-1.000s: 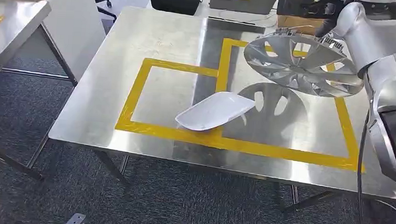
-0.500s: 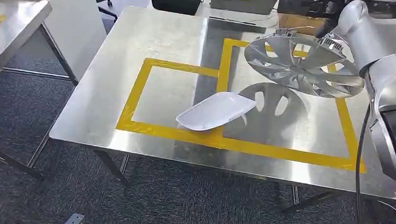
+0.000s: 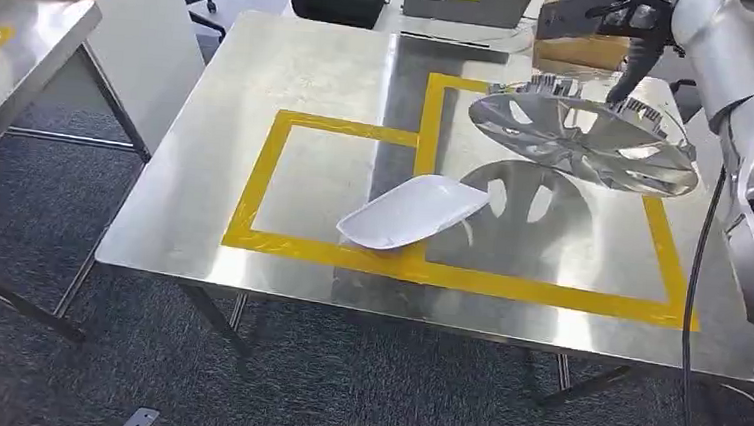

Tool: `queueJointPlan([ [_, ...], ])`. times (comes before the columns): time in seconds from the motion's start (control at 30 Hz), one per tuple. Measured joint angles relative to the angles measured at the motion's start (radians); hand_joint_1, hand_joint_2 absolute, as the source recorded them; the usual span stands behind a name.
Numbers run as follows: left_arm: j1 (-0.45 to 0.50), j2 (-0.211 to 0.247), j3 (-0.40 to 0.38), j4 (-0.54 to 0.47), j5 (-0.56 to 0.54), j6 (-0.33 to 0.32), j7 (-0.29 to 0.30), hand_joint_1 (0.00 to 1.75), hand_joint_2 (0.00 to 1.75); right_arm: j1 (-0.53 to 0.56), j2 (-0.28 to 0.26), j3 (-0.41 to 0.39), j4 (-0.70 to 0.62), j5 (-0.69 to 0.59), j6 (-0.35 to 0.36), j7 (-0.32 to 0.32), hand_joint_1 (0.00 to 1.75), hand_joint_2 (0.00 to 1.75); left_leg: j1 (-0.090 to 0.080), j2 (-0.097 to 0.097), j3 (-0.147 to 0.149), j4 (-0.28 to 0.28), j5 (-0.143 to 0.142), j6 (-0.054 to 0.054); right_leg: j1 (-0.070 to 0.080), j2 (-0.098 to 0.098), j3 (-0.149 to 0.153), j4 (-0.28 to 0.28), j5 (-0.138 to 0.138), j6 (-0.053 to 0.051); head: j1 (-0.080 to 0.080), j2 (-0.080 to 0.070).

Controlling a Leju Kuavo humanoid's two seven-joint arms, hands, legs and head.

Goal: Take the parts from the cabinet and place them on the table.

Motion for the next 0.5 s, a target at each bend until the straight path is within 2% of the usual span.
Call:
queueJointPlan([
  [0.13, -0.001, 0.002, 0.000, 0.010, -0.005, -0.017, -0.028, 0.00, 0.00, -0.011, -0.024, 0.002, 0.000, 0.002, 0.074, -0.071, 0.00, 1.75, 0.000, -0.001, 0.000, 0.000, 0.000, 0.000, 0.000, -0.001, 0.000, 0.000, 0.000, 0.000, 0.000, 0.000],
  [0.5, -0.009, 0.006, -0.001, 0.033, -0.004, -0.019, -0.040, 0.00, 0.00, -0.028, -0.064, 0.018, 0.003, -0.056, 0.107, -0.074, 0.00, 1.75, 0.000, -0.002, 0.000, 0.000, 0.000, 0.000, 0.000, -0.002, 0.000, 0.000, 0.000, 0.000, -0.001, 0.000],
])
